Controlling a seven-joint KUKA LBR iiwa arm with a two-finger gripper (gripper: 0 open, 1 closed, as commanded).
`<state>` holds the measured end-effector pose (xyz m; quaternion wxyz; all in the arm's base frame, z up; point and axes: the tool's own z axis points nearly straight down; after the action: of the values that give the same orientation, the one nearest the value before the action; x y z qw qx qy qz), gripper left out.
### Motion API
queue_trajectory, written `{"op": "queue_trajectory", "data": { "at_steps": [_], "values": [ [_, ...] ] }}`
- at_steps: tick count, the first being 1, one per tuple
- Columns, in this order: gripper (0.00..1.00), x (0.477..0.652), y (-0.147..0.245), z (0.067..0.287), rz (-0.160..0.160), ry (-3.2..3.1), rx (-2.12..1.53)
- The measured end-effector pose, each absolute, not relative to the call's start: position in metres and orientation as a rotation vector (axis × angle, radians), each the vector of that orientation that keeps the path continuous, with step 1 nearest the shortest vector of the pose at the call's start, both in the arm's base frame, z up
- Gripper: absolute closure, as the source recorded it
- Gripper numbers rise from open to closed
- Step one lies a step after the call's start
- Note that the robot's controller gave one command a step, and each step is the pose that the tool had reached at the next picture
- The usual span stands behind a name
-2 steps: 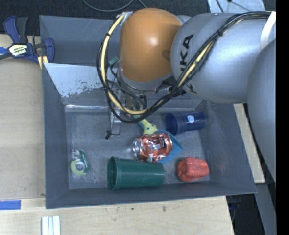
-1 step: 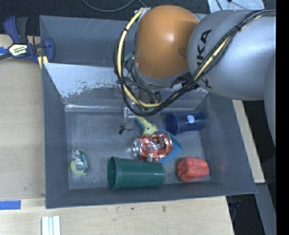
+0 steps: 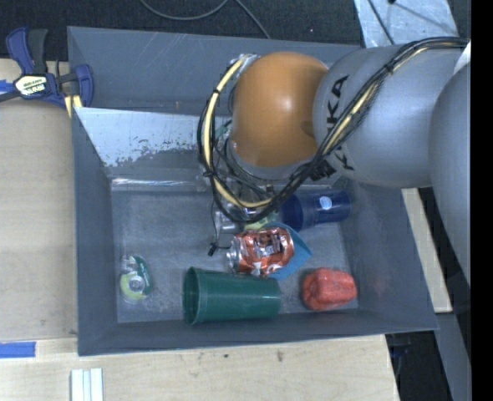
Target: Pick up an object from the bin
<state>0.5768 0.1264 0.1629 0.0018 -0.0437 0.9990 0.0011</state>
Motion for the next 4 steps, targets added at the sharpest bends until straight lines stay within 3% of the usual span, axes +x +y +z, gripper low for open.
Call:
{"op": "queue_trajectory", "data": {
  "at_steps": [1,2,3,4],
  "values": [
    [0.00,0.547,0.086,0.113,0.001,3.105,-0.359],
    [0.00,0.544,0.076,0.103,0.000,3.101,-0.373],
    [0.00,0.552,0.066,0.124,0.001,3.115,-0.274],
    [0.00,0.558,0.040,0.155,0.001,3.084,-0.489]
  ]
}}
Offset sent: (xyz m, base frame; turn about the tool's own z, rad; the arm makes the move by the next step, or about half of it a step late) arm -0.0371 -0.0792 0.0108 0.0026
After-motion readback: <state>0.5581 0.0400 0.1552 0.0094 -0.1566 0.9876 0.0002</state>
